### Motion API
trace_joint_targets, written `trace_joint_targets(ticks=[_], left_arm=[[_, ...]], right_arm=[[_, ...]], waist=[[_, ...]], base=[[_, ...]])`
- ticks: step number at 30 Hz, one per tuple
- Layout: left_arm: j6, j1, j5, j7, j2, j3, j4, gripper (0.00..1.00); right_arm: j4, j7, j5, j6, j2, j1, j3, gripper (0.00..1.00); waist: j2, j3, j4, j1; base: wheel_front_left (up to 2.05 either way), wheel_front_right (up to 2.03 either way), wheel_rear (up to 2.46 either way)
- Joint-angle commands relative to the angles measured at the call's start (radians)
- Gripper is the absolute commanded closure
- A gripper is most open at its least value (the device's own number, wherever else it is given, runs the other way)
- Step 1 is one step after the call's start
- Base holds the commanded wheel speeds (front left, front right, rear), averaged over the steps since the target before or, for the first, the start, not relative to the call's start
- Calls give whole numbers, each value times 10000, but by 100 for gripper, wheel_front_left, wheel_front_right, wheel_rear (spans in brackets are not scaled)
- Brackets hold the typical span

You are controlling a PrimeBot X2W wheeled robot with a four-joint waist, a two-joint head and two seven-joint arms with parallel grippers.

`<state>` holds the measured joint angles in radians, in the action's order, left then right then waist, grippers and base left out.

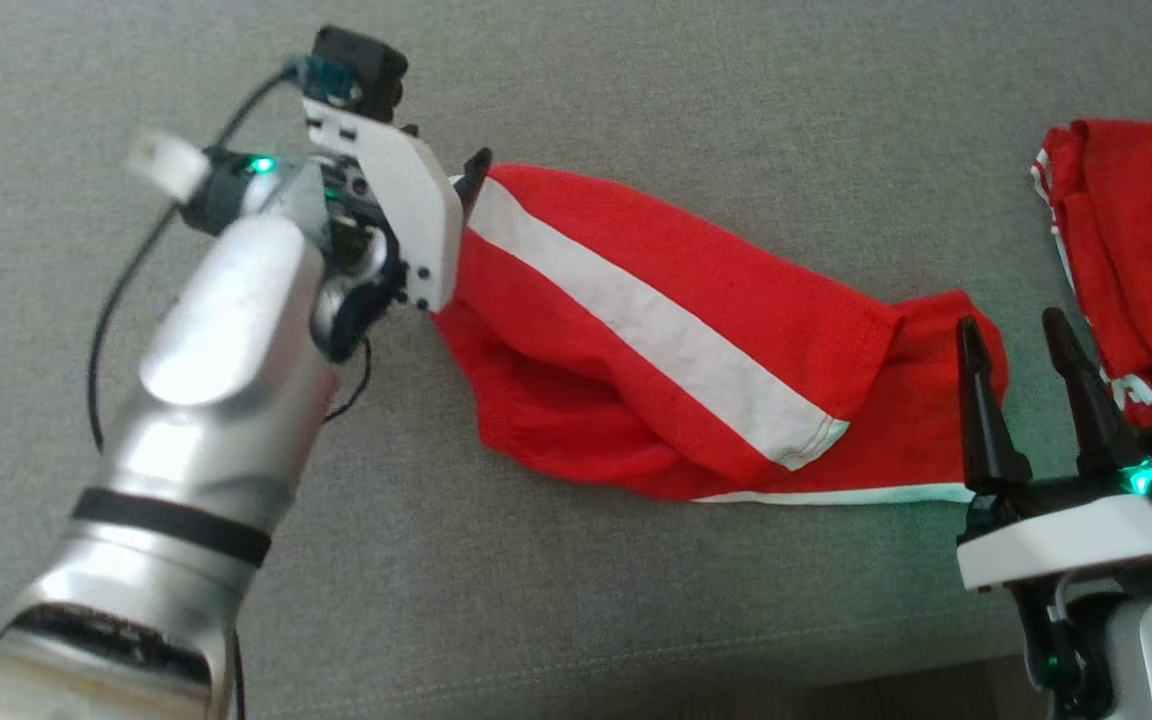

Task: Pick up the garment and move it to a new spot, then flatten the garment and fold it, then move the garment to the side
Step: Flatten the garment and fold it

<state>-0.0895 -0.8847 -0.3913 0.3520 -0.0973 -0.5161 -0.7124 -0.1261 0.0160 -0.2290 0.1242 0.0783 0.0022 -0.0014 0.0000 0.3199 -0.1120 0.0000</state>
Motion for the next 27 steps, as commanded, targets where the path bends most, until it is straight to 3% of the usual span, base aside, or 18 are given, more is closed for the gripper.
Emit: trace_joint_targets(ticks=[1, 7, 14, 15, 17, 18, 19, 20, 21, 27], left_arm=[[-110, -518, -248, 257, -239, 327, 131, 0], [-372, -1072, -1086, 1588, -333, 99, -796, 0], [-406, -1339, -1699, 2355, -482, -128, -1388, 0], [-407, -1358, -1750, 2366, -501, -200, -1373, 5], [-408, -1390, -1884, 2336, -542, -328, -1305, 51], [-409, -1411, -1931, 2328, -575, -404, -1277, 65], [-409, -1427, -1996, 2324, -596, -480, -1235, 87], [-409, -1427, -1996, 2324, -596, -480, -1235, 87], [-410, -1447, -2053, 2304, -623, -556, -1184, 100], [-411, -1567, -2298, 2112, -813, -926, -938, 100]], right_arm=[[-279, -155, -64, 65, 180, -314, 239, 0], [-72, -327, -130, 65, 118, -488, 313, 0], [137, -459, -186, 65, 62, -579, 357, 0], [160, -460, -196, 65, 55, -575, 347, 0], [195, -465, -218, 65, 45, -573, 344, 0], [217, -453, -230, 65, 42, -573, 351, 0], [234, -442, -245, 65, 41, -577, 361, 0], [234, -442, -245, 65, 41, -577, 361, 0], [247, -426, -250, 65, 47, -583, 375, 0], [391, 3, -386, 65, 235, -547, 826, 0]], waist=[[0, 58, -63, 0], [0, 180, -204, 0], [0, 192, -369, 0], [0, 191, -374, 0], [0, 191, -363, 0], [0, 187, -353, 0], [0, 181, -341, 0], [0, 181, -341, 0], [0, 172, -327, 0], [0, 76, -261, 0]], base=[[0, 0, 0], [0, 0, 0], [0, 0, 0], [0, 0, 0], [0, 0, 0], [0, 0, 0], [0, 0, 0], [0, 0, 0], [0, 0, 0], [0, 0, 0]])
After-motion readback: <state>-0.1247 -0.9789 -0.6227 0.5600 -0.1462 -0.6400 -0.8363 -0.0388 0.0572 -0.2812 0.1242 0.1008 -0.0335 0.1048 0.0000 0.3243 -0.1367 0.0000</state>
